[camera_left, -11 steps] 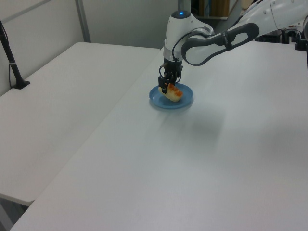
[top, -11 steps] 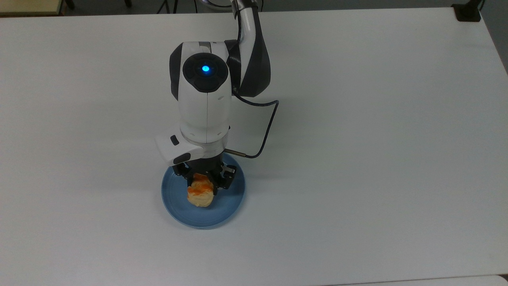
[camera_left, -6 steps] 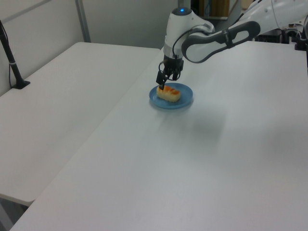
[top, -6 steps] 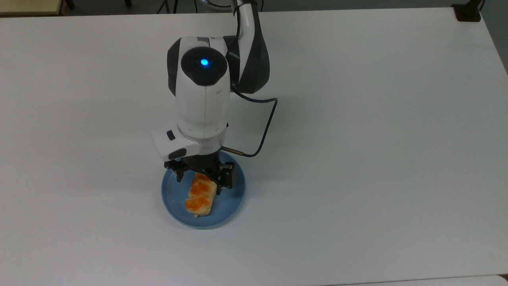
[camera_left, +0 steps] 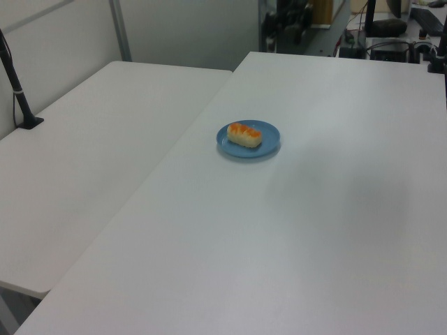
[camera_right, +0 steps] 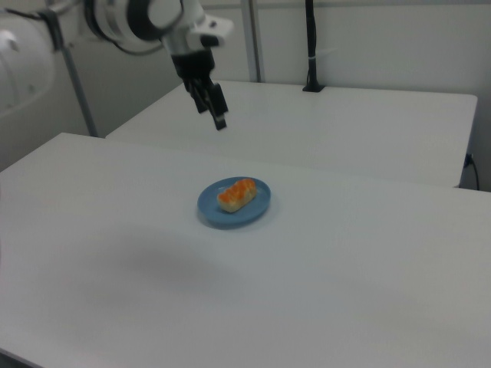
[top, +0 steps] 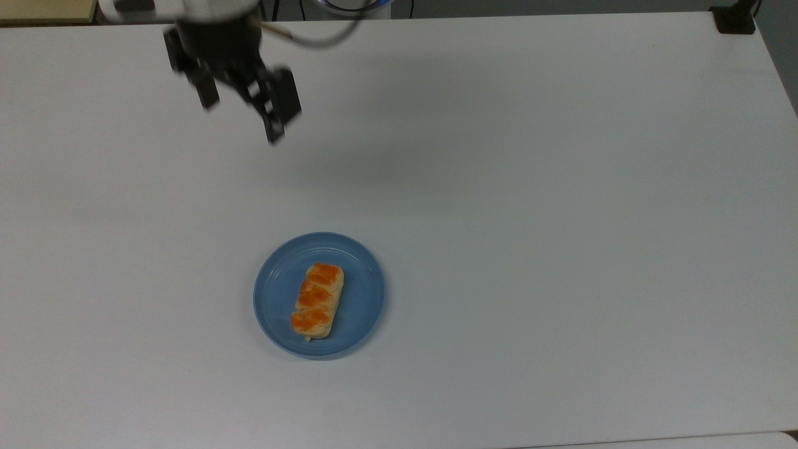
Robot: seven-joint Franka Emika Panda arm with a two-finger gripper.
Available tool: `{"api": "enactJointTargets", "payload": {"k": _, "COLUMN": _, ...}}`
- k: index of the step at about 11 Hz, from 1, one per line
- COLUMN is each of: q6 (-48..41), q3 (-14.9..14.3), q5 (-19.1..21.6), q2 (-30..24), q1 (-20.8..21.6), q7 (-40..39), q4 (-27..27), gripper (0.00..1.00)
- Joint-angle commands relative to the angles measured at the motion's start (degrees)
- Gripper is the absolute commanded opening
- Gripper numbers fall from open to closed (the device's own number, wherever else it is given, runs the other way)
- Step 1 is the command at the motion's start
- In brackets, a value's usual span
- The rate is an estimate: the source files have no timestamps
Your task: Put the bread onto the plate
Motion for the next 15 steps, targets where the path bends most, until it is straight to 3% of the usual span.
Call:
{"api": "enactJointTargets", "payload": {"k": 1, "q6": -11.0, "q3": -0.4, "q5": 2.9, "q2": -10.9, "q1": -3.4, "q7": -0.3, "q4": -6.2, "gripper": 1.0}}
{"api": "enactJointTargets", "payload": {"k": 3, "q6": -10.4, "q3": -0.8, "q5": 4.1, "q2": -19.3, "q1": -3.8, "q7": -6.3, "q4": -15.3, "gripper": 1.0}}
{"api": "enactJointTargets", "payload": {"k": 4, "q6": -9.9, "q3": -0.7, "q5": 4.1, "q2": -20.7, "q1": -3.7, "q7": -13.1, "q4": -17.7, "gripper": 1.0}}
{"api": "enactJointTargets", "payload": {"k": 9, "q6": -4.2, "q3": -0.6, "q5": 3.9, "q2": -20.5, "q1": -4.3, "q7": -24.3, "q4": -18.9, "gripper": 1.0}}
{"api": "enactJointTargets", "payload": {"k": 15, "q6": -3.3, "q3": -0.7, "q5": 4.0, "q2": -20.2, "q1": -4.6, "q7": -26.1, "q4": -19.1, "gripper": 1.0}}
